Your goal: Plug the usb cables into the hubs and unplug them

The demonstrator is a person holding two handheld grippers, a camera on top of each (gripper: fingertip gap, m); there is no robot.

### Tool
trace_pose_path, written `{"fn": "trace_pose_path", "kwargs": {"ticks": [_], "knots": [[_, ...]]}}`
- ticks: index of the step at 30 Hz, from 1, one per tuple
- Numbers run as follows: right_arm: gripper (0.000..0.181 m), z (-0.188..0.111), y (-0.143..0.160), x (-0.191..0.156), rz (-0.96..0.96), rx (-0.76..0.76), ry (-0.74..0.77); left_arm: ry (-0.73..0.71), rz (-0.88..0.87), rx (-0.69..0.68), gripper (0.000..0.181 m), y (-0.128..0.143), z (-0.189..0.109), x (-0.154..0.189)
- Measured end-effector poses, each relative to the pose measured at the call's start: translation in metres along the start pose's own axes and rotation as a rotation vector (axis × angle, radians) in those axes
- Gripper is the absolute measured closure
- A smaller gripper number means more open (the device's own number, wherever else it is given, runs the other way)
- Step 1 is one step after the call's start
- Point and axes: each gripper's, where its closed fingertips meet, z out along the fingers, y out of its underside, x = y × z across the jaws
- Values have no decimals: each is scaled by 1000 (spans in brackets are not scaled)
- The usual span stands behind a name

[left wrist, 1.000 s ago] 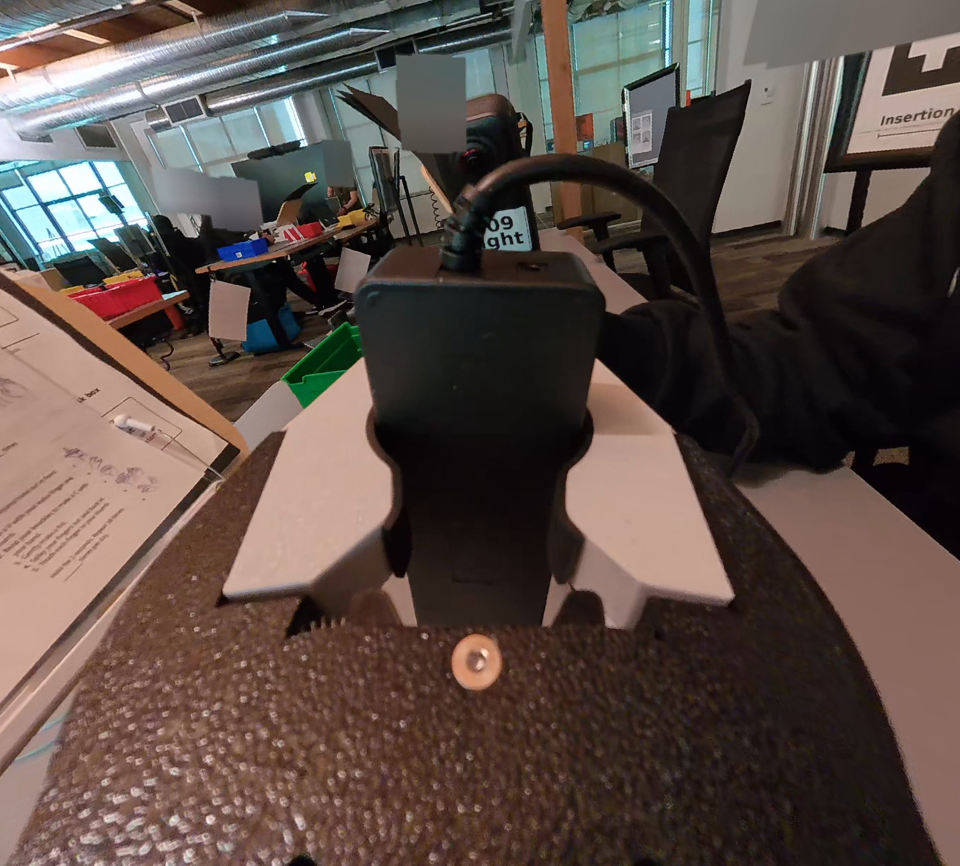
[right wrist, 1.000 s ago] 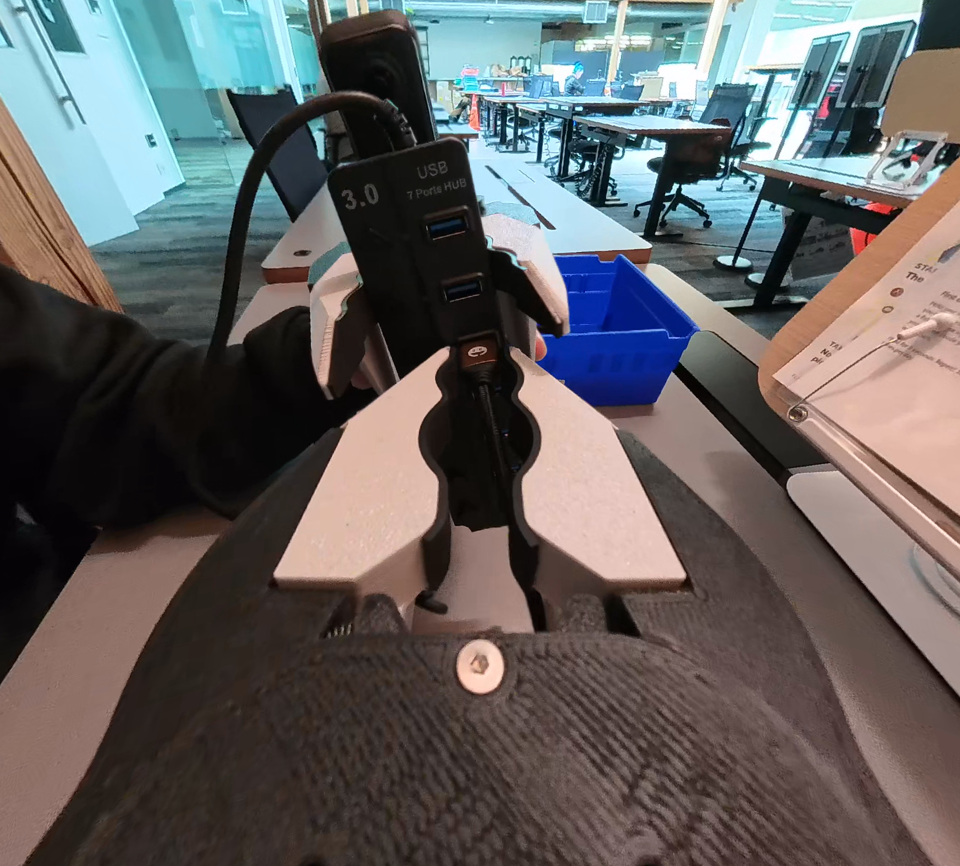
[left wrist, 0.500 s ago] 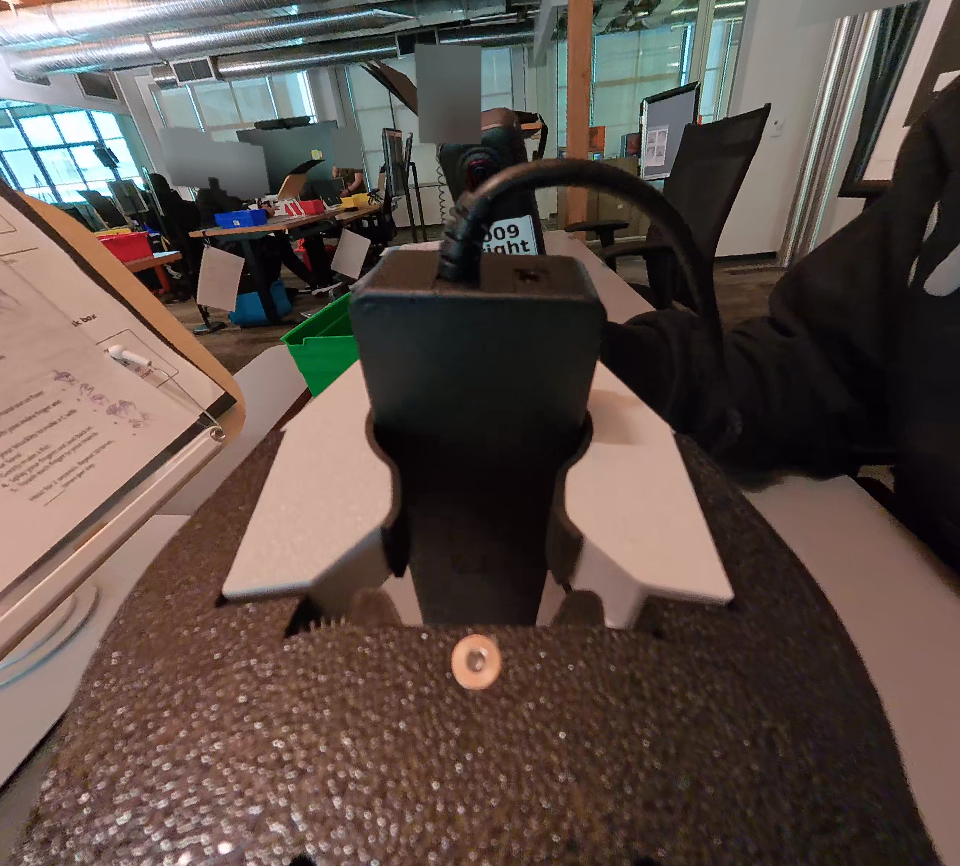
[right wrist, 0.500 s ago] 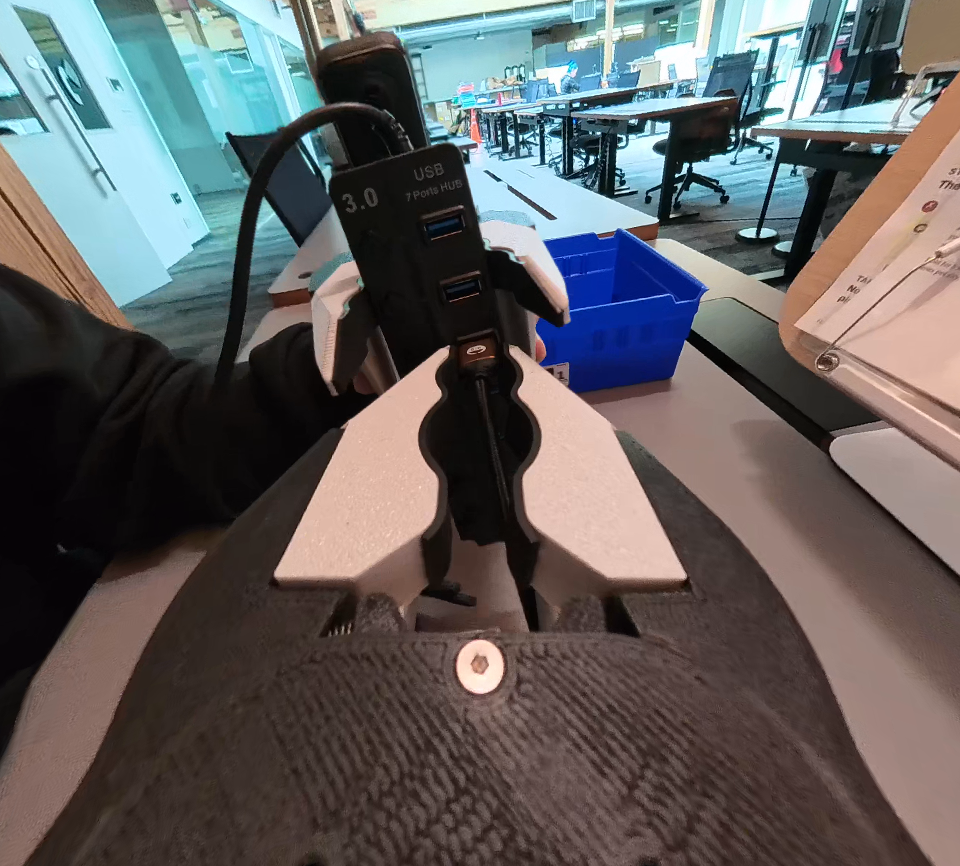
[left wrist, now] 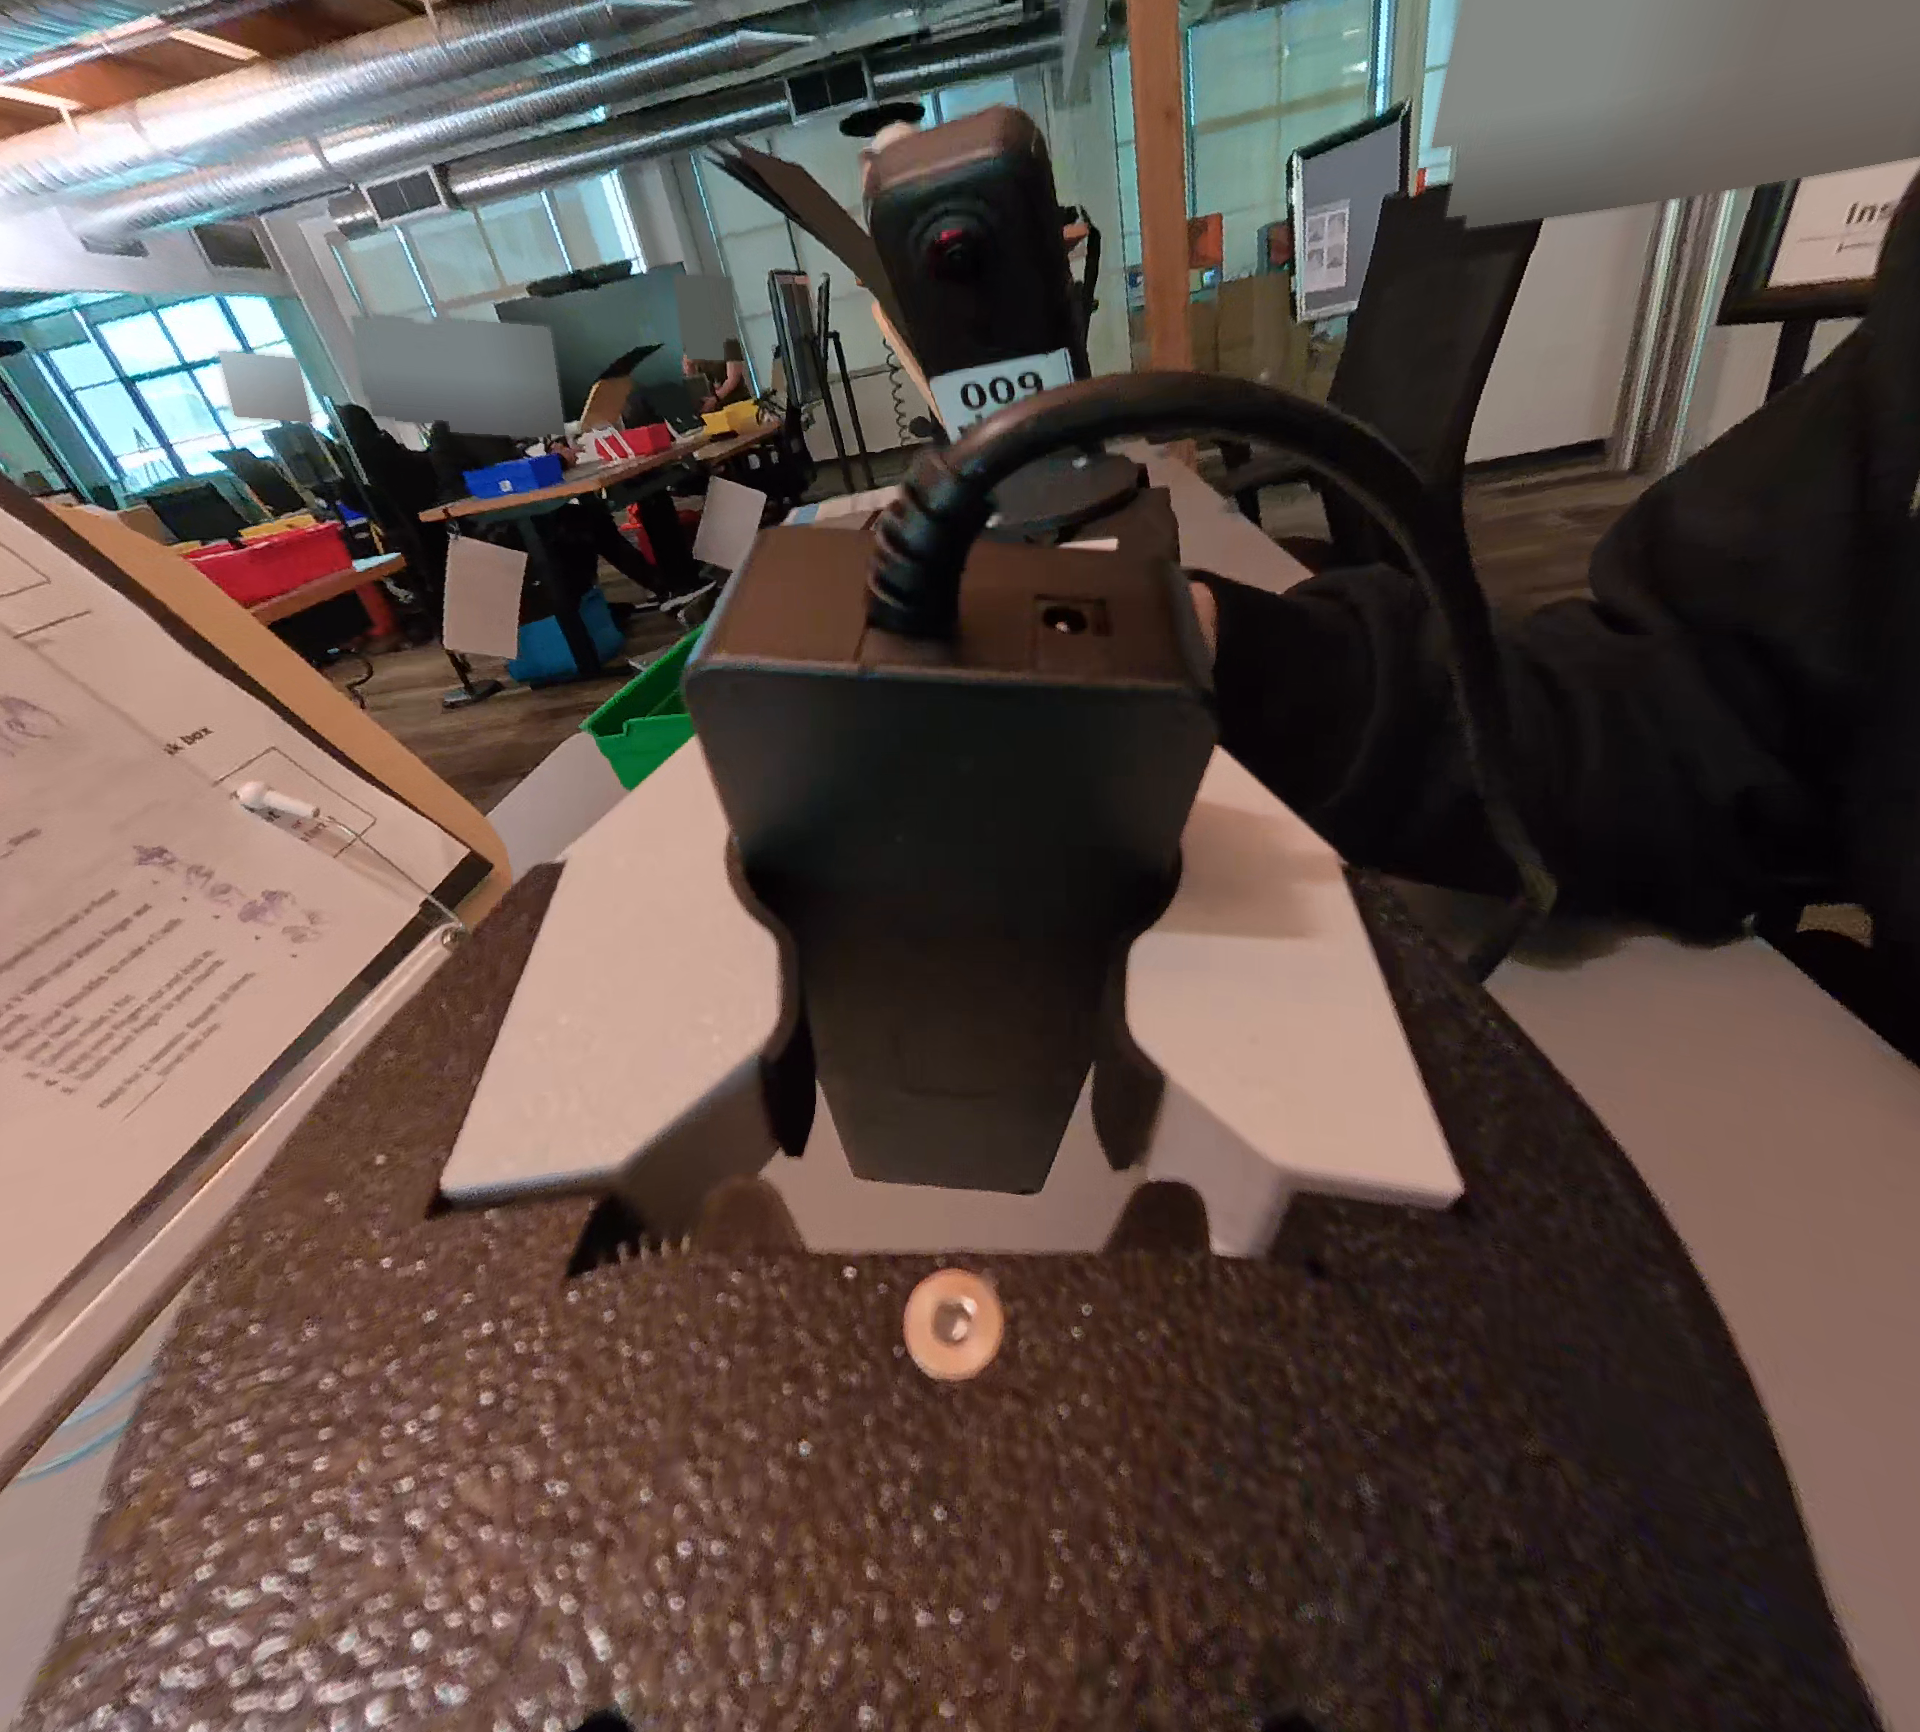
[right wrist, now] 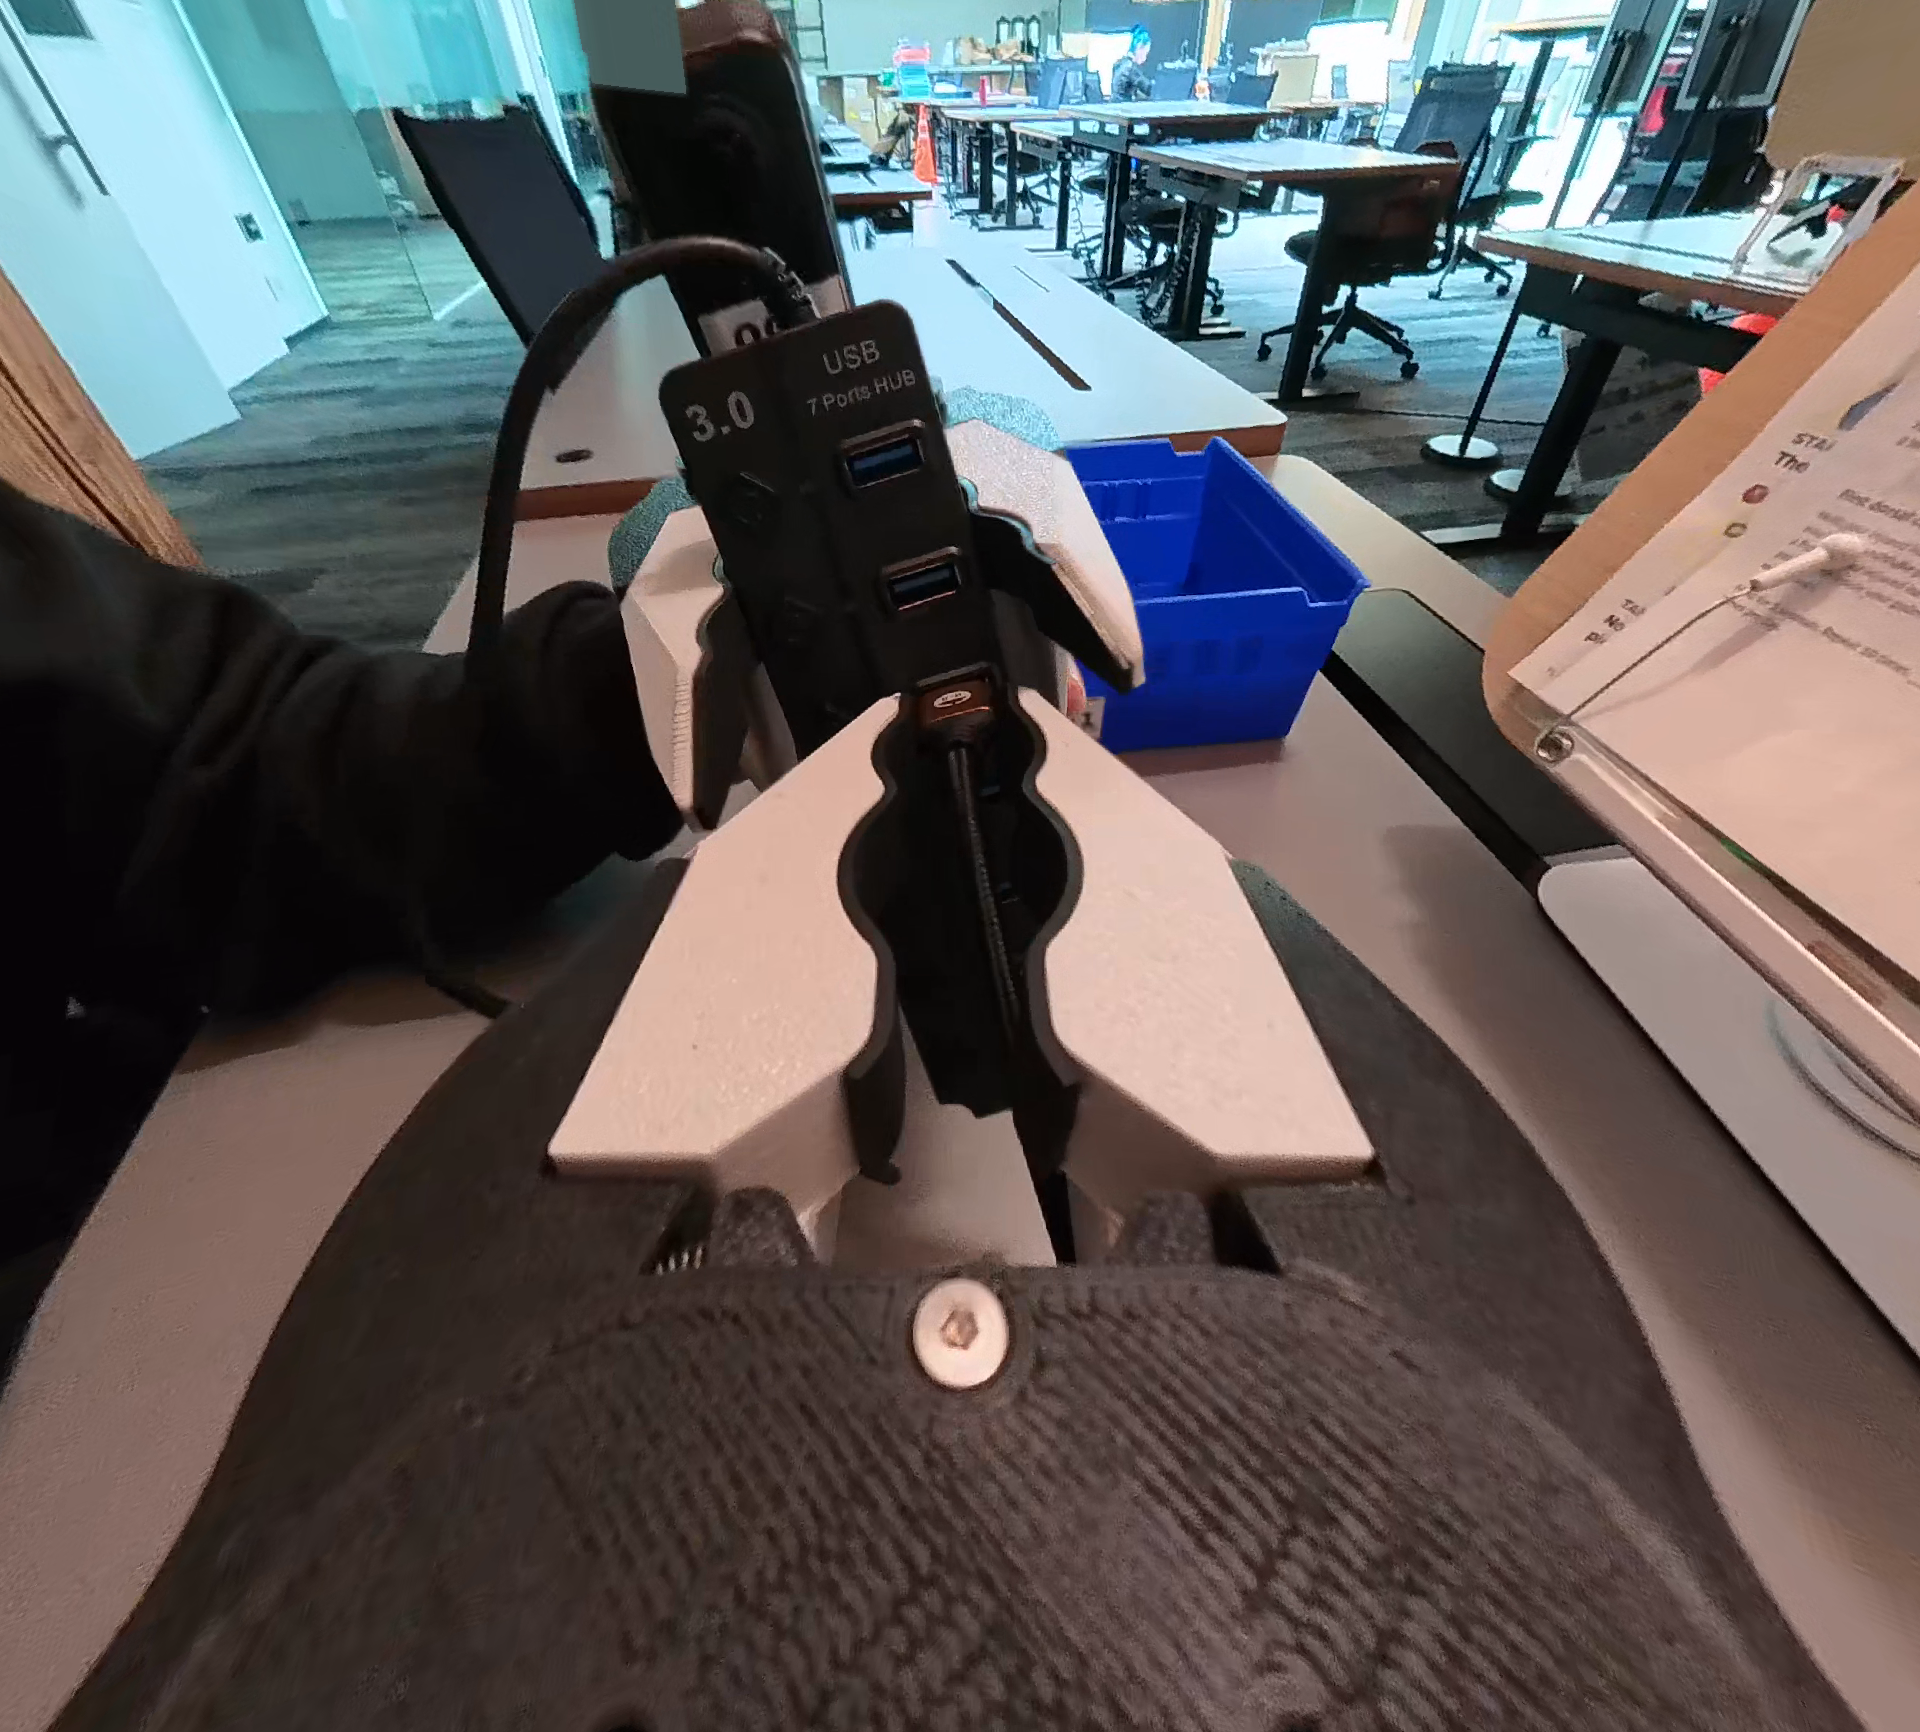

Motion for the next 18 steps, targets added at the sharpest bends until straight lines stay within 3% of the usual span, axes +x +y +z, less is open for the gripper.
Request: {"fn": "trace_pose_path", "kwargs": {"ticks": [6,11,18], "knots": [[168,-6,-21,-7,42,96,-21,25,2,58,107,-7,2,7],[168,-7,-25,-8,93,122,-36,-14,21,69,119,-9,2,1],[168,-3,-19,-6,43,101,-25,-23,30,-53,119,4,-1,-2]]}}
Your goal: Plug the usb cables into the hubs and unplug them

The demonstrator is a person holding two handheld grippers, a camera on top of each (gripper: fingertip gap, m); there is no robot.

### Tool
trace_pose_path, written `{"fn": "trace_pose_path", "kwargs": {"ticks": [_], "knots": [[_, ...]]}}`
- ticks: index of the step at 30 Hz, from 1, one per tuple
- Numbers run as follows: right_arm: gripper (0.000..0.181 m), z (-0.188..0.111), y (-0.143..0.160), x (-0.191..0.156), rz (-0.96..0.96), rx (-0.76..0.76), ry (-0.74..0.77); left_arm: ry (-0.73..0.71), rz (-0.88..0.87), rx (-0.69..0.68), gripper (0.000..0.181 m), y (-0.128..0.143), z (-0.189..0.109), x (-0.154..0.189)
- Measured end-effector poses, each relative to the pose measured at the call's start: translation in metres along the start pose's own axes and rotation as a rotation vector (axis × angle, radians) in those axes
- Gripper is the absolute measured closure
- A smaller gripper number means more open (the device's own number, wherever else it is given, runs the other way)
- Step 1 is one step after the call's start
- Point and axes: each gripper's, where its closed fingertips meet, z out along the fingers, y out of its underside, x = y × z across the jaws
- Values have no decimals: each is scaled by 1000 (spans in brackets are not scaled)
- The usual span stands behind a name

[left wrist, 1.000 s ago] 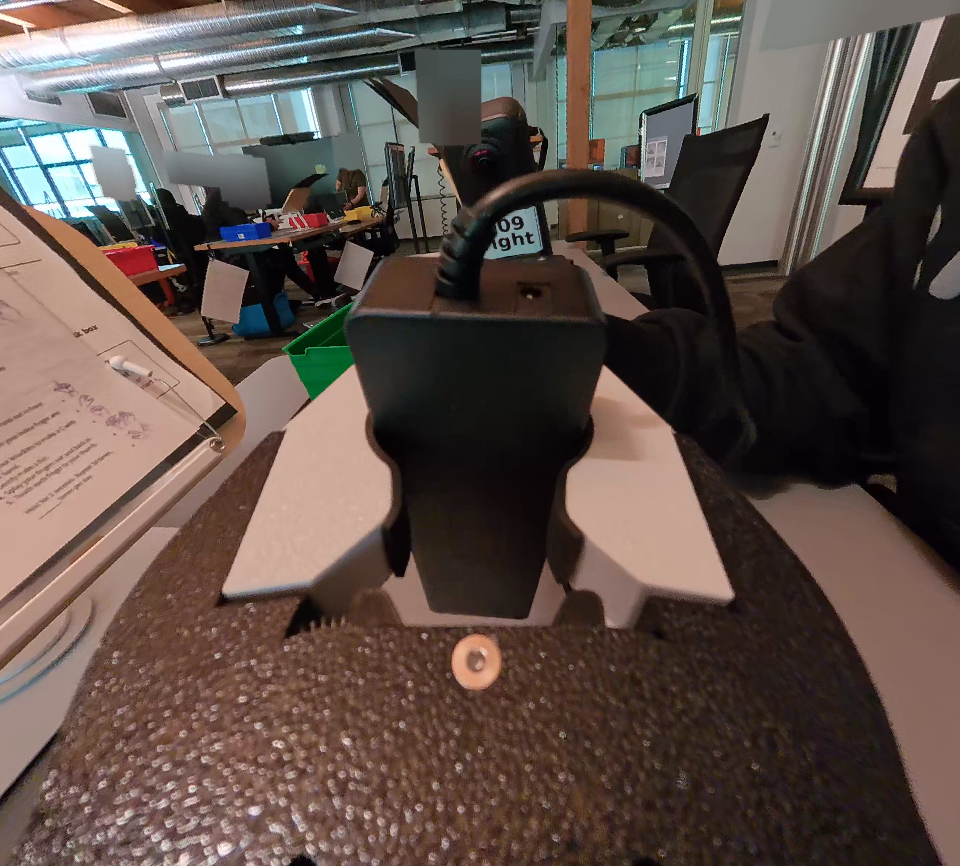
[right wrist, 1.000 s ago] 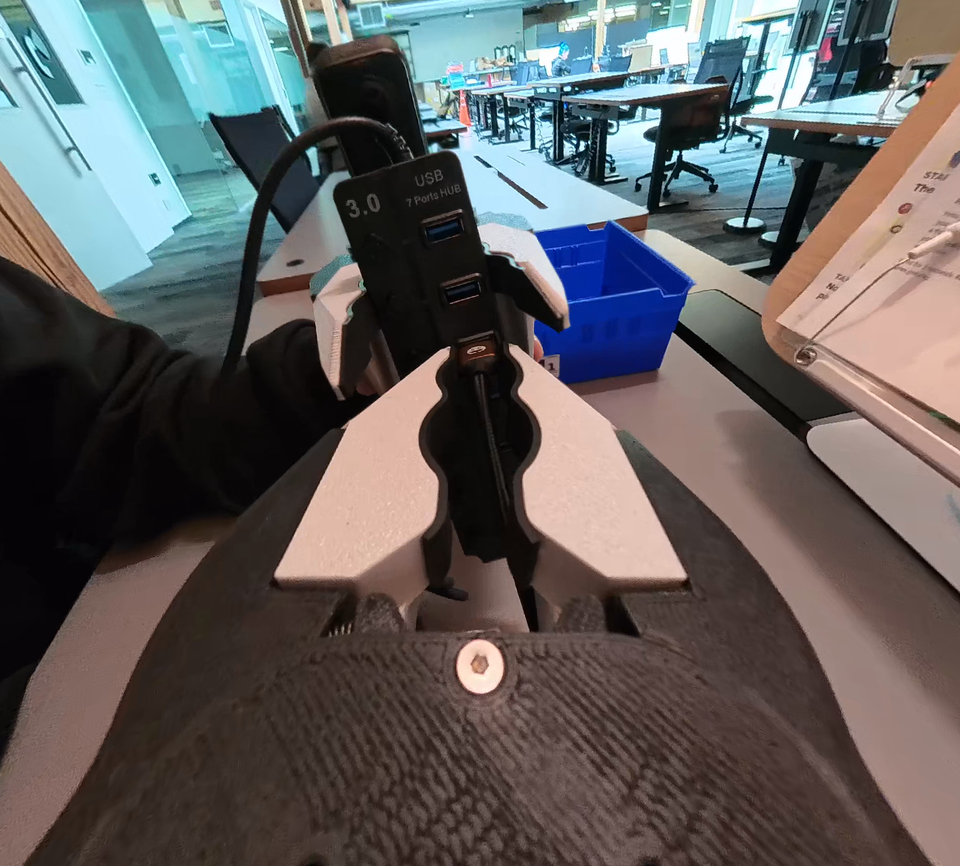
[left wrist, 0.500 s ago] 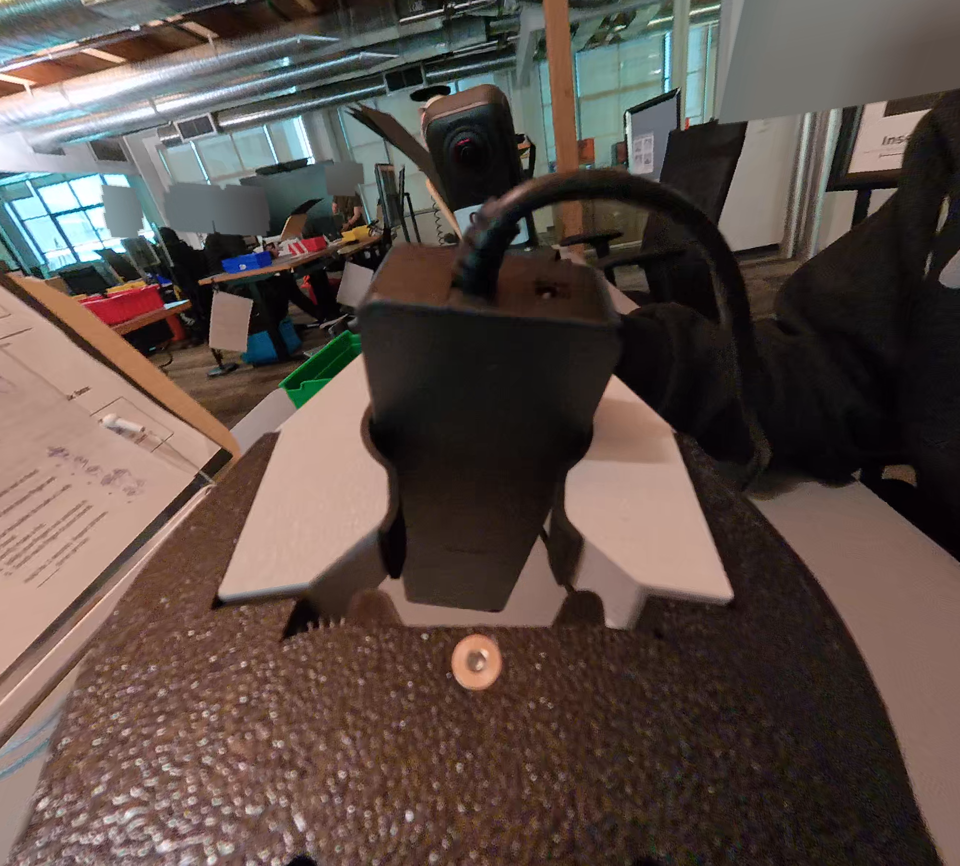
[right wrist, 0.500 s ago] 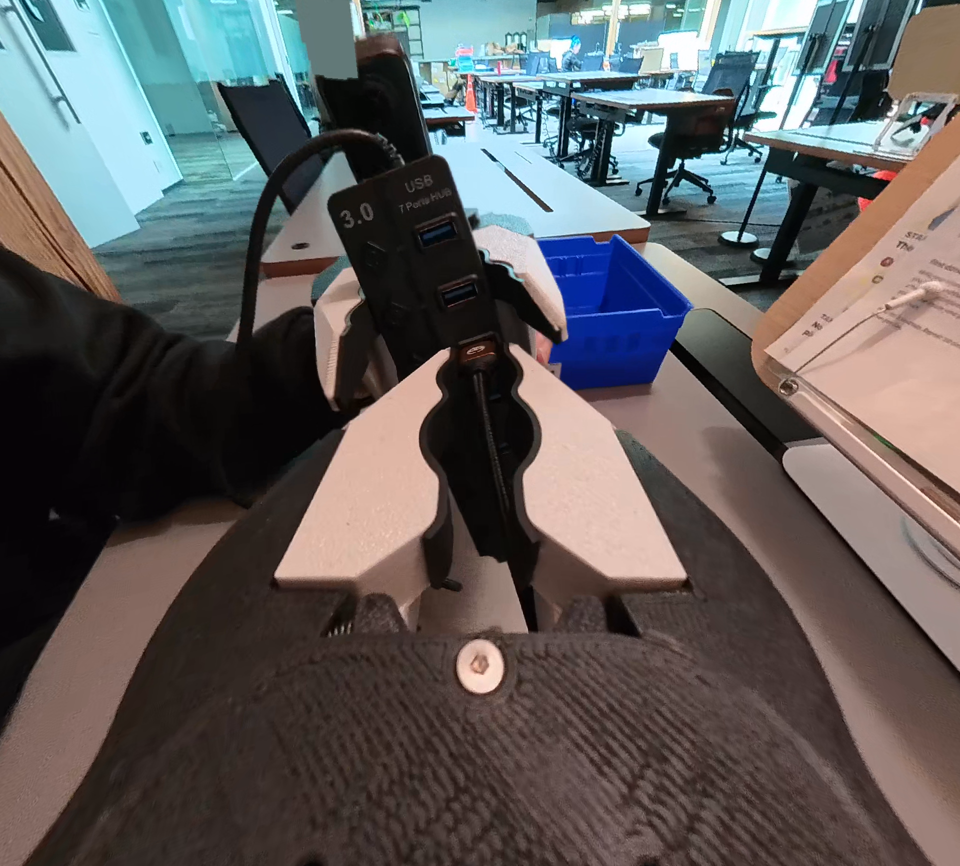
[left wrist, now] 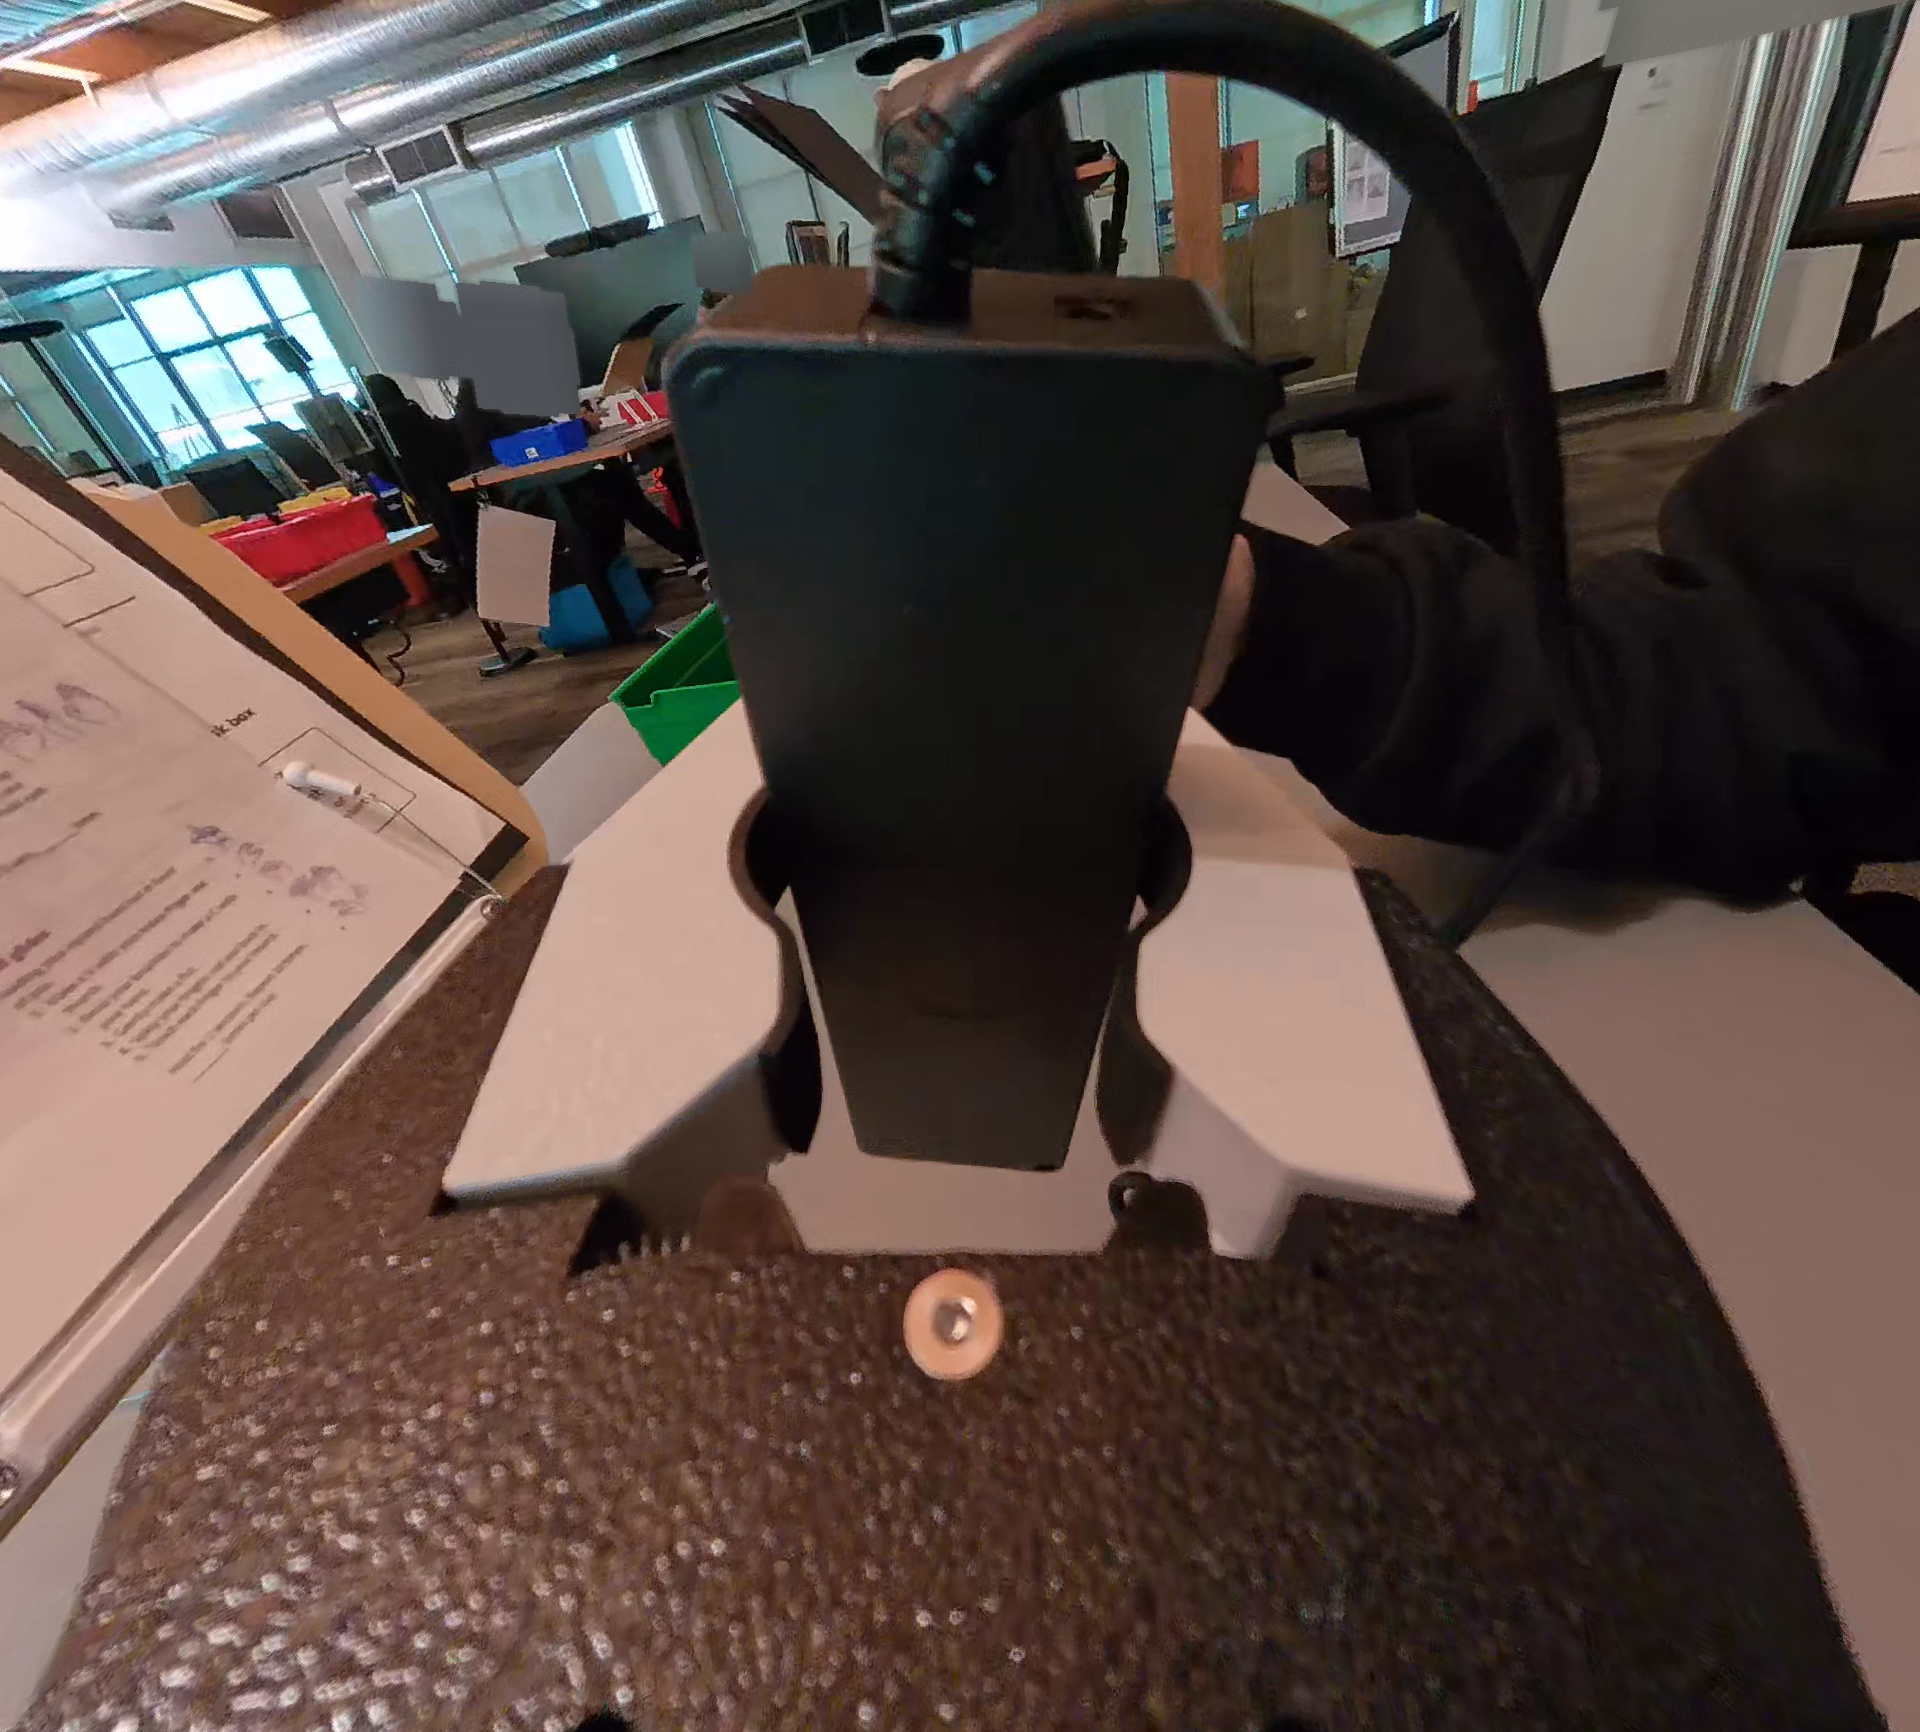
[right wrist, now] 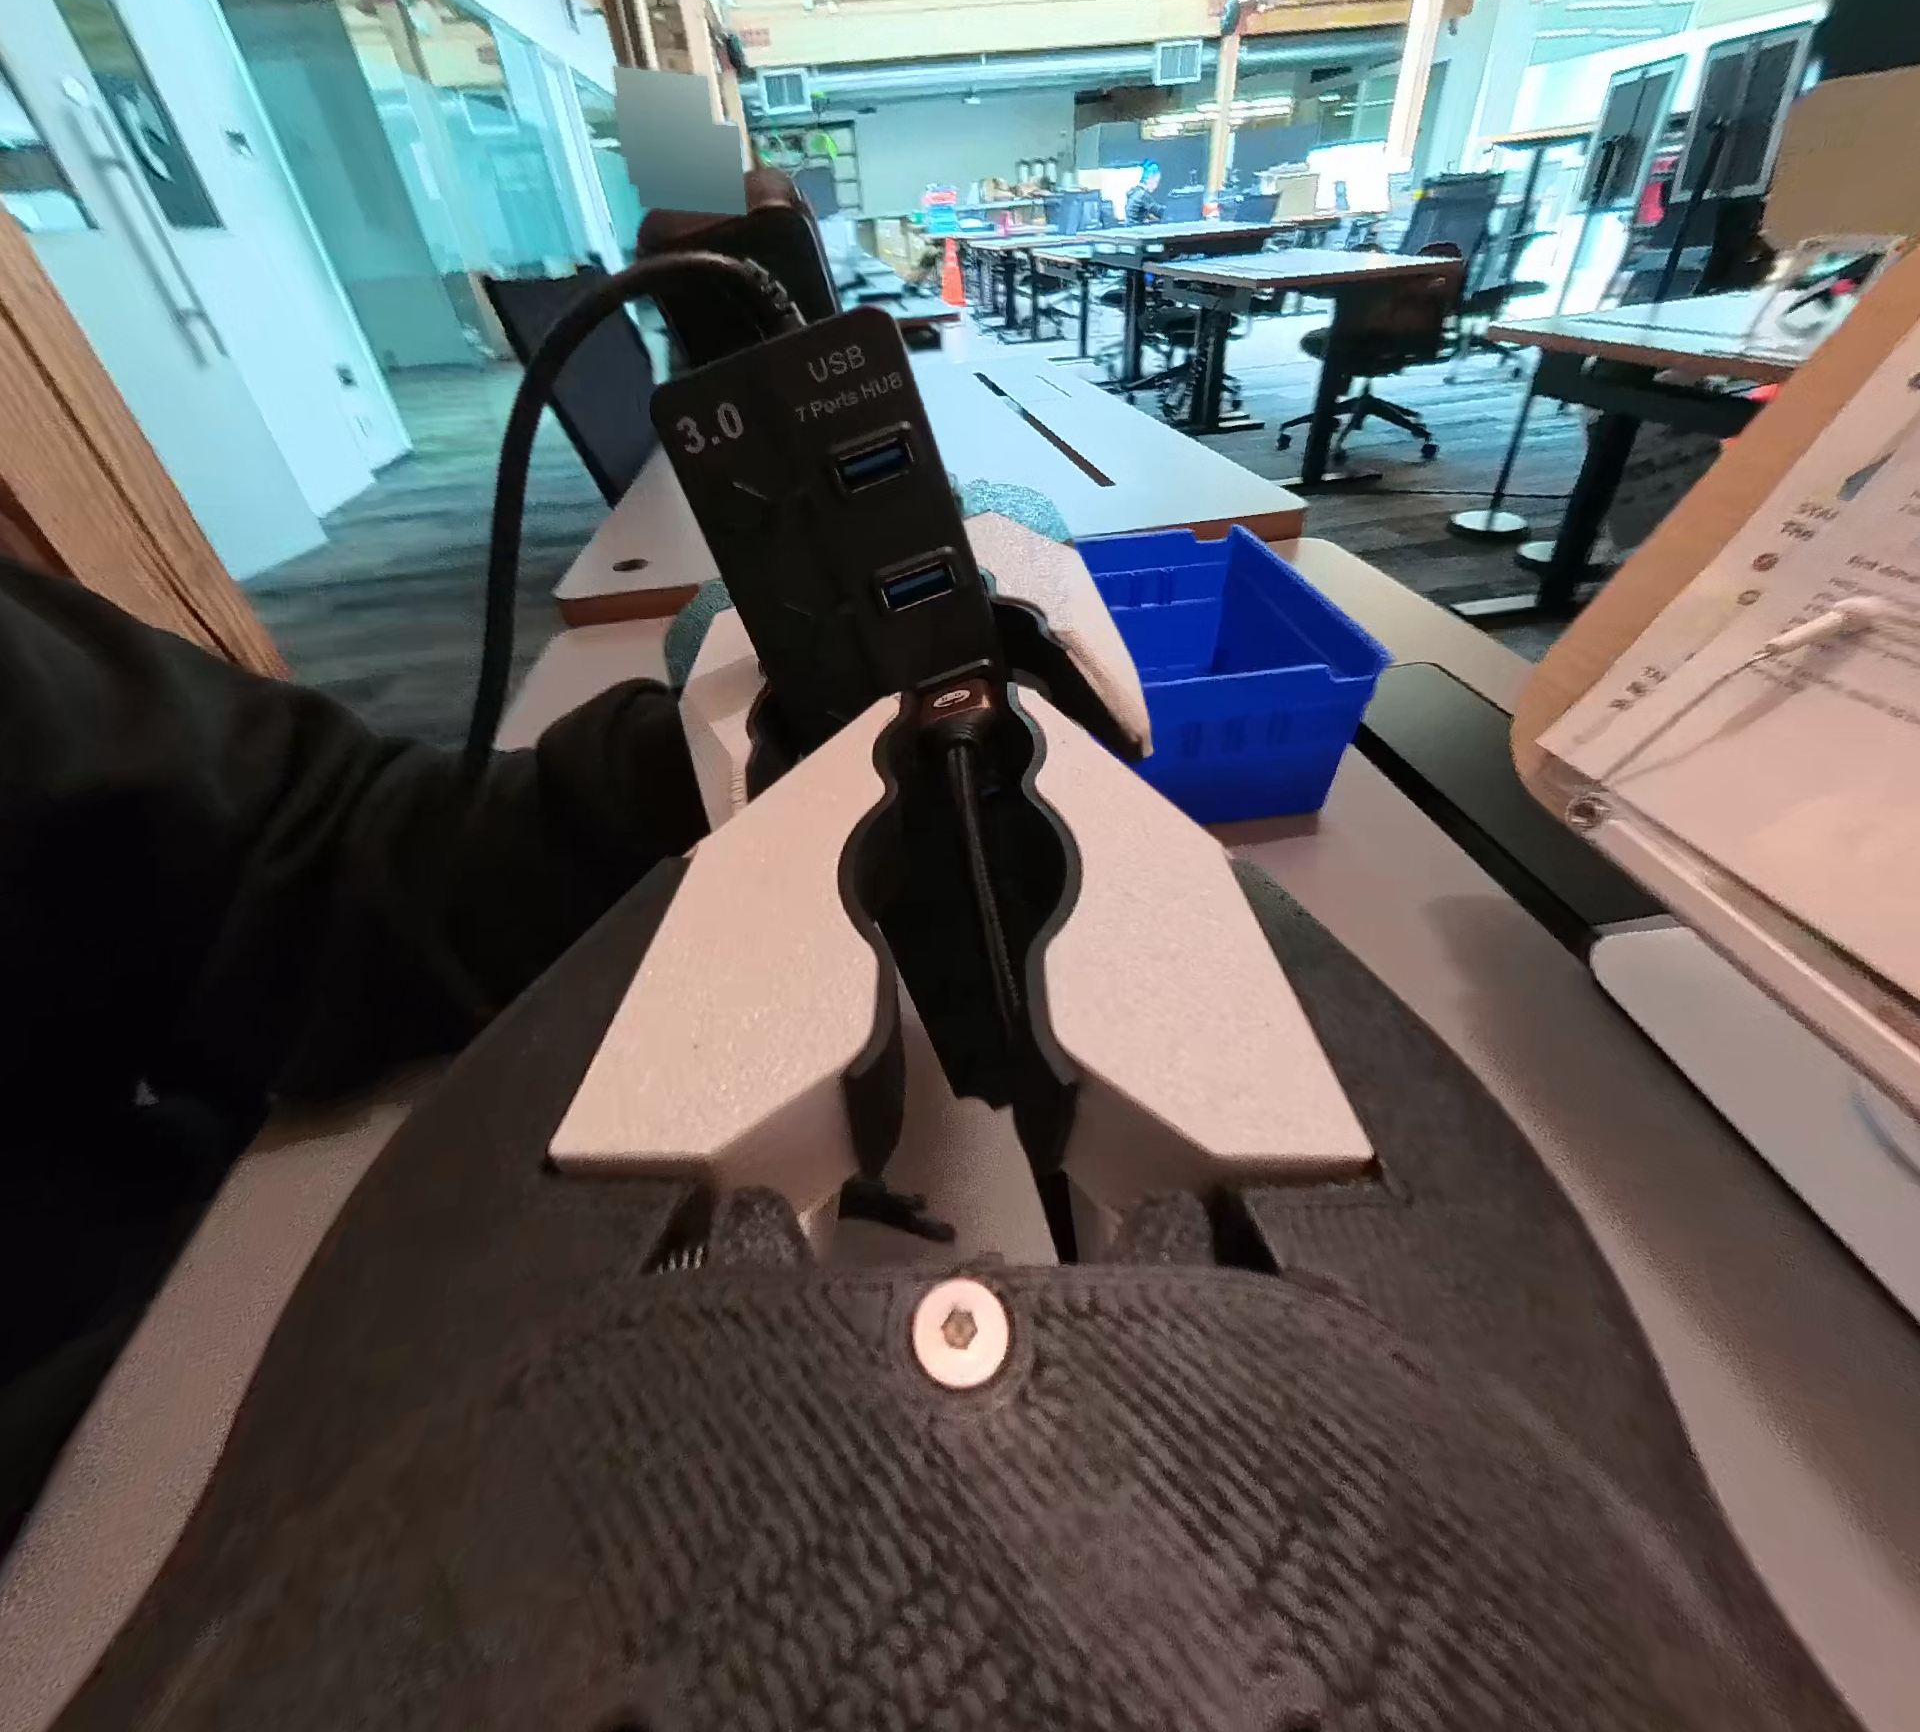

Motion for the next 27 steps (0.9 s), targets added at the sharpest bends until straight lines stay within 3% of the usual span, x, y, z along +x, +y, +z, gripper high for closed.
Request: {"fn": "trace_pose_path", "kwargs": {"ticks": [3,6,8,14,21,24,27], "knots": [[167,-14,-3,8,-46,-32,70,-51,-48,-11,119,1,-5,-11],[168,-86,-22,48,-63,14,280,-159,-66,21,119,-14,-43,-32],[167,-126,-32,56,-66,21,367,-146,-8,30,119,-27,-43,-22],[167,-246,-76,70,-335,52,830,-104,15,1,119,-33,-31,-10],[168,-385,-125,48,-426,551,1199,-111,1,-7,119,-30,-35,-13],[168,-411,-111,55,-415,521,1284,-111,-6,-12,119,-27,-33,-14],[168,-417,-77,92,-334,477,1300,-100,-6,-17,119,-25,-29,-13]]}}
